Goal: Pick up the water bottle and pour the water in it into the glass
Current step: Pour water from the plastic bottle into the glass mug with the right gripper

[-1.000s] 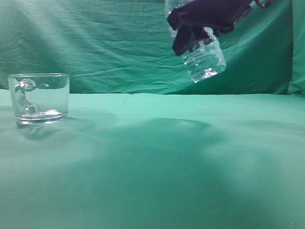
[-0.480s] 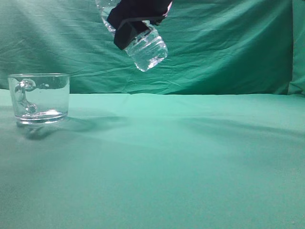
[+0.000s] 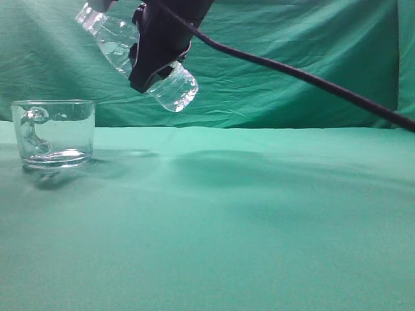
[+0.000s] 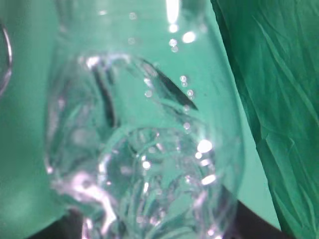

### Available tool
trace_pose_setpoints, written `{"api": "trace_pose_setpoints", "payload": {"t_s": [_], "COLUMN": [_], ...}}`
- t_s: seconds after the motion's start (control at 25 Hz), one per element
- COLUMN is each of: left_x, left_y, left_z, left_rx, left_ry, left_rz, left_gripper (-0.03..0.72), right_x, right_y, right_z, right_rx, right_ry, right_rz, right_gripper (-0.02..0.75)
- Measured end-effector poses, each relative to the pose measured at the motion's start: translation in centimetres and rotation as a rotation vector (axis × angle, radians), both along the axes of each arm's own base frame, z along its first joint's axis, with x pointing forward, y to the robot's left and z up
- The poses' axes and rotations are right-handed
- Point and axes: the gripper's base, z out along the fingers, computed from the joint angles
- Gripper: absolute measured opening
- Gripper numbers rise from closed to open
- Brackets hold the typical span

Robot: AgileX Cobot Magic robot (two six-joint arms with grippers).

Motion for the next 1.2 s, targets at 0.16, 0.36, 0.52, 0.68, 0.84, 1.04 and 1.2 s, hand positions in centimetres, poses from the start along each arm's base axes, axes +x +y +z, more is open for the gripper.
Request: {"api": "trace_pose_setpoints", "payload": {"t_s": [0.16,0.36,0.52,0.68,0.84,1.04,1.2], "left_x": [0.0,0.0,0.0,0.0,0.0,0.0,0.0], "left_y": [0.0,0.0,0.0,0.0,0.0,0.0,0.0], "left_z": [0.0,0.0,0.0,0.0,0.0,0.0,0.0], "left_rx": [0.000,0.000,0.000,0.000,0.000,0.000,0.000], "left_ry": [0.000,0.000,0.000,0.000,0.000,0.000,0.000], "left_rz": [0.000,0.000,0.000,0.000,0.000,0.000,0.000], "left_gripper": [0.000,0.000,0.000,0.000,0.000,0.000,0.000], "right_x": [0.8,1.2,1.3,1.4,1.4,1.4,1.4], "right_y": [0.7,0.8,0.8,0.9,1.1,1.2,1.3], "right_z": [-0.4,-0.4,-0.3,0.0,0.2,0.3,0.4], "right_rx": [-0.010,-0.097,-0.155,-0.219,-0.244,-0.253,-0.283], "right_ry": [-0.024,-0.110,-0.165,-0.240,-0.303,-0.325,-0.355], "right_rz": [0.011,0.064,0.100,0.153,0.205,0.223,0.246], "right_gripper": [0.306,0.306,0.306,0.306,0.306,0.306,0.306]}}
